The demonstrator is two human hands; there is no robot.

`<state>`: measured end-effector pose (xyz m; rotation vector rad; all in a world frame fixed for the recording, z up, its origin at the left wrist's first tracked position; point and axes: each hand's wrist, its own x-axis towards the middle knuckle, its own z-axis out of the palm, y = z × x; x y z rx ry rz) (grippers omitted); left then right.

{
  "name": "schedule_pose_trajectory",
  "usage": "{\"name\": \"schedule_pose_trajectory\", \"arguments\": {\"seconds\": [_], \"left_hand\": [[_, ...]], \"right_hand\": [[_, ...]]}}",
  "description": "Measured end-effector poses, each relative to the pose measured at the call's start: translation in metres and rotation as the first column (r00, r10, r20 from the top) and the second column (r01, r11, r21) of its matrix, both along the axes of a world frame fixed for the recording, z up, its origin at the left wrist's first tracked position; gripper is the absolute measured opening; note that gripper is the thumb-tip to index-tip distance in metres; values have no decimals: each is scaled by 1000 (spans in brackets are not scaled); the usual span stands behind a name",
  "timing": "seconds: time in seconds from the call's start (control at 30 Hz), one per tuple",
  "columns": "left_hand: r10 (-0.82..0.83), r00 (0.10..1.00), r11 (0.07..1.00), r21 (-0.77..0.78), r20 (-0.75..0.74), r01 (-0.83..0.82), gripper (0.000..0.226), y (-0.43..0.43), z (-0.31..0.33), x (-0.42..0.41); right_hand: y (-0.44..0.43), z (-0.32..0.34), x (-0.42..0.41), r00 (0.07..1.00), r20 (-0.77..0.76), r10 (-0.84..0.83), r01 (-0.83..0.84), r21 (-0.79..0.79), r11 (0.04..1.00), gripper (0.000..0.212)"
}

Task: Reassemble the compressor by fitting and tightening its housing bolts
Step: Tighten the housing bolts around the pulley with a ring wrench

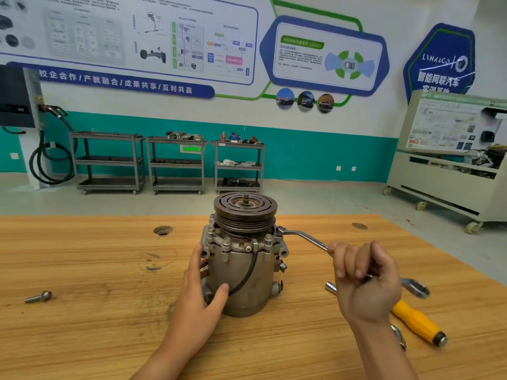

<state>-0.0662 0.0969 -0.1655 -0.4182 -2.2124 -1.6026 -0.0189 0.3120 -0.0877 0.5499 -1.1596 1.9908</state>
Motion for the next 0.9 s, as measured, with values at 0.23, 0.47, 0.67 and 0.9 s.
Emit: {"name": "schedule_pose_trajectory", "arguments": {"seconds": [0.23,0.47,0.67,0.9], "left_hand": [[12,1000,1000,-28,-12,-13,91,0,1,1],[0,1000,1000,-31,-19,-1,90,0,1,2],[-1,1000,1000,-18,-17,1,91,0,2,2],[-16,1000,1000,-13,3,16,89,-1,3,2]], "right_hand": [[-19,-13,13,989,96,-116,89,250,964,43],[-86,-49,-3,942,333,-38,-103,394,913,33],[-78,12,37,952,-247,-182,269,388,882,51],[-48,31,43,979,-125,-160,183,196,963,60]]}}
